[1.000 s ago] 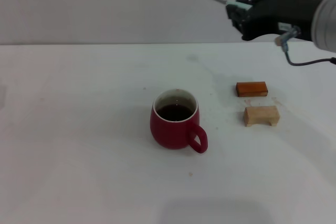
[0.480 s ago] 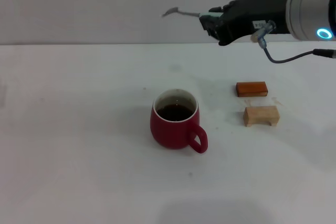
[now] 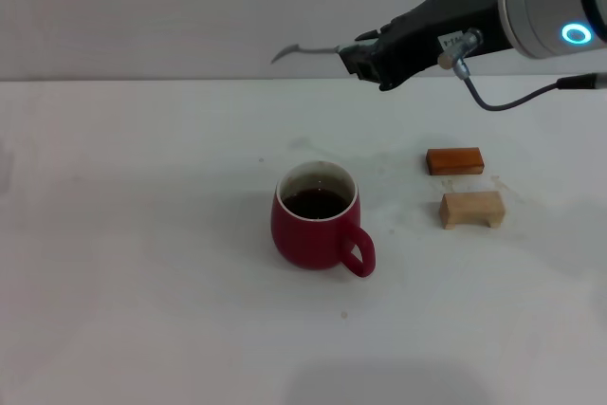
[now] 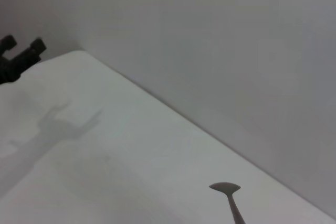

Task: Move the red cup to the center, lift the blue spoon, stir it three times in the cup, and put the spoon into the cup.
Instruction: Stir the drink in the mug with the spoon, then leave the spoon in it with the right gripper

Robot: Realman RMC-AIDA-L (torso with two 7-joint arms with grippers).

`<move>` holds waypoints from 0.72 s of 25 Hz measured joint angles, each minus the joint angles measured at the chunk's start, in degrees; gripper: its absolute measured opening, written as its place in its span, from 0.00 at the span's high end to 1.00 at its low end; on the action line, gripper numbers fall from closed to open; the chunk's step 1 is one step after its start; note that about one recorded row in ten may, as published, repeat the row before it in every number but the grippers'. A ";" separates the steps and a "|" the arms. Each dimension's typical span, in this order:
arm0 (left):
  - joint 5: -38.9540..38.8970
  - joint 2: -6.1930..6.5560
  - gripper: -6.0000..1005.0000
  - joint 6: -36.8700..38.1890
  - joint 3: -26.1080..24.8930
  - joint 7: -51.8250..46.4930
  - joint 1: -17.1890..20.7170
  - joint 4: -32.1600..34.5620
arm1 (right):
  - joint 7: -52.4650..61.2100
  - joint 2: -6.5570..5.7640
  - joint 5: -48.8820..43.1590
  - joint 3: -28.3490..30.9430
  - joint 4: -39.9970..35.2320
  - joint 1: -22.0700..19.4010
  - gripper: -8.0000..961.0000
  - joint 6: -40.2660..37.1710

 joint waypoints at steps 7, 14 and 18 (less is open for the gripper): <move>-0.01 0.00 0.14 0.00 0.00 0.00 0.01 -0.09 | -2.50 -0.22 -0.05 1.04 -3.66 3.58 0.82 3.73; -0.09 0.00 0.14 -0.01 -0.09 0.00 -0.28 -0.10 | -5.96 -0.89 0.19 5.04 -7.47 9.65 0.82 9.20; -0.09 0.00 0.14 -0.07 -0.09 0.00 -0.55 0.19 | -7.21 -1.42 1.45 6.28 -10.39 12.60 0.82 11.75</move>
